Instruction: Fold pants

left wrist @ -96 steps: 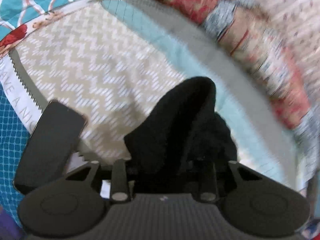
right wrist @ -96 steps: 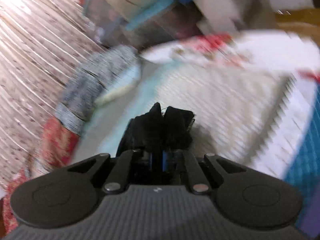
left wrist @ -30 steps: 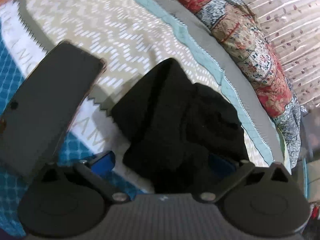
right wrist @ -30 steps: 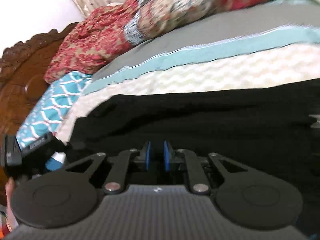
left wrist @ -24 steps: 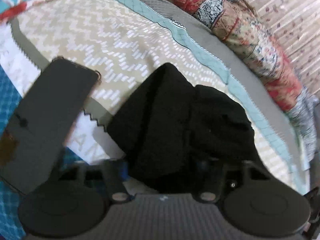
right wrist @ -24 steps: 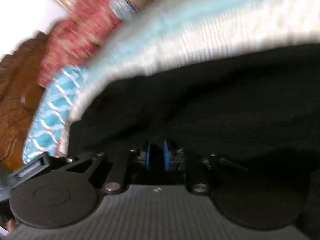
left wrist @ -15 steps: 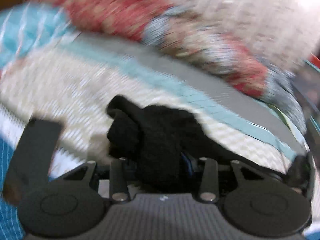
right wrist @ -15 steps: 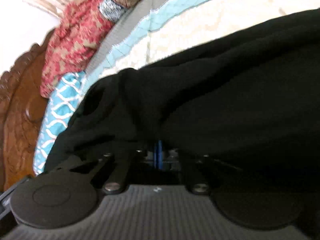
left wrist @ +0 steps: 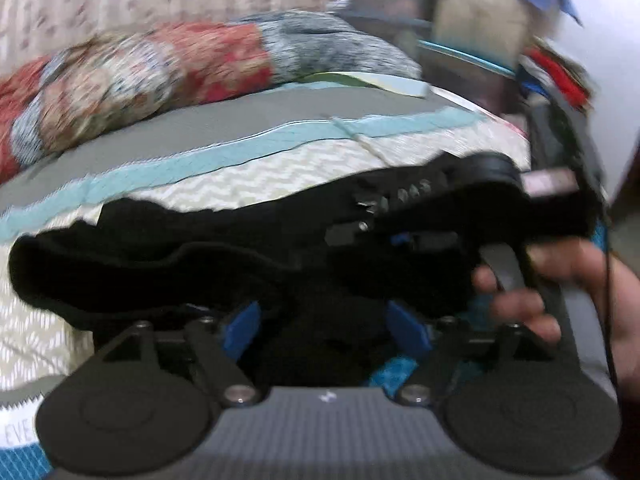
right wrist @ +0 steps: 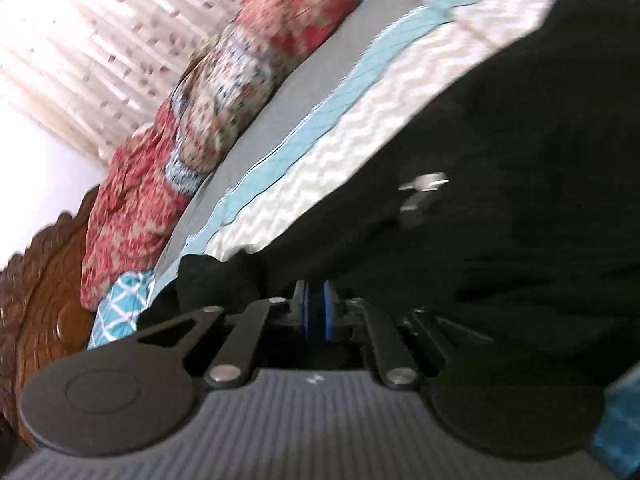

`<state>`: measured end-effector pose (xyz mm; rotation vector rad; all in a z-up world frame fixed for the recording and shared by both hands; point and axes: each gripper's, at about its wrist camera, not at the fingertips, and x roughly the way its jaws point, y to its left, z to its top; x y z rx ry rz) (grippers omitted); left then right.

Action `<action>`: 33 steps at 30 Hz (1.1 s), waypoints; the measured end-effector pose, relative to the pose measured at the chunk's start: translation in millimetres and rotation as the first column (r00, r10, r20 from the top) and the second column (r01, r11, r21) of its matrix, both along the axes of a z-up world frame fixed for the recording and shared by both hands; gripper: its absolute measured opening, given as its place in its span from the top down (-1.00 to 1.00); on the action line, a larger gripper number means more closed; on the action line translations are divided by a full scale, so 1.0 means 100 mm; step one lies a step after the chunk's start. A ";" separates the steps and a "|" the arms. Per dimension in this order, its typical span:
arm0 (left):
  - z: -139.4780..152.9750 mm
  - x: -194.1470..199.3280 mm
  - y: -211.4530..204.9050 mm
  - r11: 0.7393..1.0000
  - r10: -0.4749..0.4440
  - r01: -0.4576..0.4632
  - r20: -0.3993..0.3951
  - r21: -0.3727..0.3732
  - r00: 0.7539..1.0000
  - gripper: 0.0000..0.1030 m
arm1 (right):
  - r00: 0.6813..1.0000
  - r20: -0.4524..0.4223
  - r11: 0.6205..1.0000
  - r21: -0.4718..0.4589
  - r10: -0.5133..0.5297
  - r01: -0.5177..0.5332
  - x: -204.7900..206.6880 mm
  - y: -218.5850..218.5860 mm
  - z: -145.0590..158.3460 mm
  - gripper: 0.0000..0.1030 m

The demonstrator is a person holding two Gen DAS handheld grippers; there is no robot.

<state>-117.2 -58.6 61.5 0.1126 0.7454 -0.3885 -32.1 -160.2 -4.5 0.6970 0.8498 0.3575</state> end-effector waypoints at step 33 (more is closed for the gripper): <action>-0.01 -0.32 1.70 0.818 0.422 -0.463 -0.191 -0.340 0.886 -0.78 | 0.995 -0.092 0.996 -0.084 -0.050 0.042 0.33 0.30 0.12 0.18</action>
